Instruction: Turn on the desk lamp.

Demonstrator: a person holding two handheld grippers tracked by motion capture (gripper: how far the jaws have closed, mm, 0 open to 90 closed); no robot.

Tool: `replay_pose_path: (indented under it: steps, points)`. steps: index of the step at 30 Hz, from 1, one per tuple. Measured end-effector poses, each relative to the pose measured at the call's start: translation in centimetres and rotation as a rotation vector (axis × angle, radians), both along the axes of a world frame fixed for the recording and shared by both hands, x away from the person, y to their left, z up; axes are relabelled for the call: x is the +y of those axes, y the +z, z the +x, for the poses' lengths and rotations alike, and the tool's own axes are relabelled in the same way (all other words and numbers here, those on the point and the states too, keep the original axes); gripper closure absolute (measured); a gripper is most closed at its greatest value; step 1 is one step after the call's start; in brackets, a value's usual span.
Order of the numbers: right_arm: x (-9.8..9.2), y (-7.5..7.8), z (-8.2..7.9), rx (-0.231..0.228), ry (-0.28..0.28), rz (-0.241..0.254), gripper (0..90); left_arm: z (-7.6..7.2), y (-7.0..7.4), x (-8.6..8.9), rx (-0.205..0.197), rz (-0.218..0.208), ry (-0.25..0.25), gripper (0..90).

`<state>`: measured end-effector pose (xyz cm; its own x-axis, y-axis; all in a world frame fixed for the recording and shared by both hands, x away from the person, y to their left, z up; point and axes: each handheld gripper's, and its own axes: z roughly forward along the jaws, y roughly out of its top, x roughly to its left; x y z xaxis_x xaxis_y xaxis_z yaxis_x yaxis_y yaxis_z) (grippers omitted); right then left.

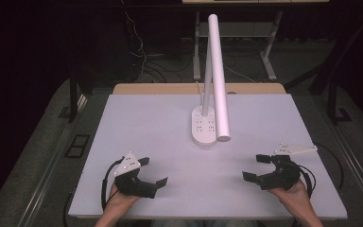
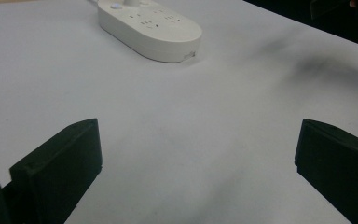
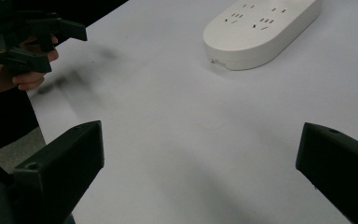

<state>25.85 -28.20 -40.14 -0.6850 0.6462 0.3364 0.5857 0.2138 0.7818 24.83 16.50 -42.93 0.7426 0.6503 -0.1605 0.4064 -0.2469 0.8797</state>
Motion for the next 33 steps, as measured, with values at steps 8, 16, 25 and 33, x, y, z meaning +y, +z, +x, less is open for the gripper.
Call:
replay_pose_path:
  steps: [8,16,25,33]
  points:
    - [0.2,0.6,0.6,0.014,0.018,0.0,0.4,0.0,0.0,0.0,0.002,0.001,0.0,0.0]
    - [0.5,1.5,1.2,0.019,0.04,-0.012,0.5,0.0,-0.1,-0.1,0.004,0.003,-0.004,0.0]
    - [0.8,2.5,2.3,0.023,0.047,-0.021,0.4,0.0,-0.1,-0.1,0.005,0.0,-0.005,0.0]
    - [1.2,3.2,3.3,0.023,0.05,-0.027,0.5,0.0,-0.1,-0.1,0.005,0.002,-0.008,0.0]
